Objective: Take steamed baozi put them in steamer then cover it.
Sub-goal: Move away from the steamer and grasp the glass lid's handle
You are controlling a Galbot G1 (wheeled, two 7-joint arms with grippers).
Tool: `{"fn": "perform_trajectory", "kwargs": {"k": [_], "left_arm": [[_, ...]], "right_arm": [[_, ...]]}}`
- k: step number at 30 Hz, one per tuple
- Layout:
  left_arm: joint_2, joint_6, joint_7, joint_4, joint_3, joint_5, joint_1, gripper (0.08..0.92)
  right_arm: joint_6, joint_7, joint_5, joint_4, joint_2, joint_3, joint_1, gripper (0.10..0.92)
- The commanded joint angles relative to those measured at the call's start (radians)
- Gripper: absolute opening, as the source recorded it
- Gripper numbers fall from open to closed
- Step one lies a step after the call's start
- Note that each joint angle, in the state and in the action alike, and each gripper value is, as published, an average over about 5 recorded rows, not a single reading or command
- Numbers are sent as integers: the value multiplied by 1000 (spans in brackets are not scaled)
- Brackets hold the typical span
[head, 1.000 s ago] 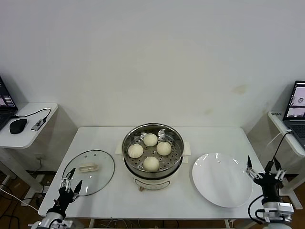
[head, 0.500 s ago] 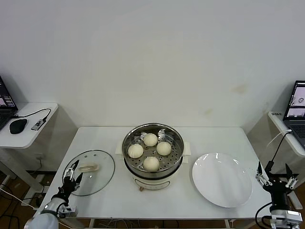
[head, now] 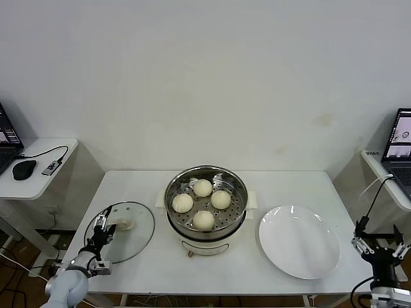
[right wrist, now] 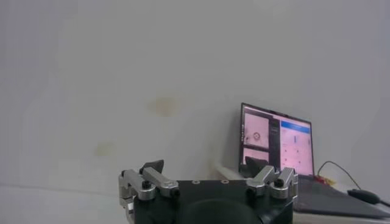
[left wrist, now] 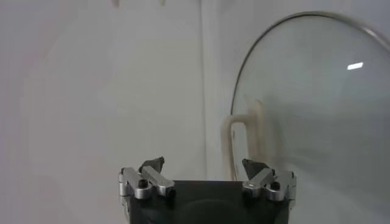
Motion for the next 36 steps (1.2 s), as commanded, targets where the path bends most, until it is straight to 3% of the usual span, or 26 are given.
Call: {"fn": "perform_trajectory", "kwargs": {"k": [1, 11, 19, 27, 36], "left_arm": [[0, 0, 0, 99, 17, 9, -83, 823], [2, -3, 4, 104, 16, -6, -84, 820], [12, -4, 19, 82, 19, -23, -79, 661], [6, -3, 23, 104, 31, -26, -92, 720], [-3, -2, 18, 128, 33, -30, -106, 706]], "right_arm": [[4, 0, -8, -8, 3, 4, 0, 823], [3, -4, -26, -11, 8, -14, 2, 823], [4, -5, -35, -13, 11, -26, 1, 823], [4, -7, -40, -13, 12, -29, -2, 823], [5, -11, -48, -14, 14, -31, -6, 823]]}}
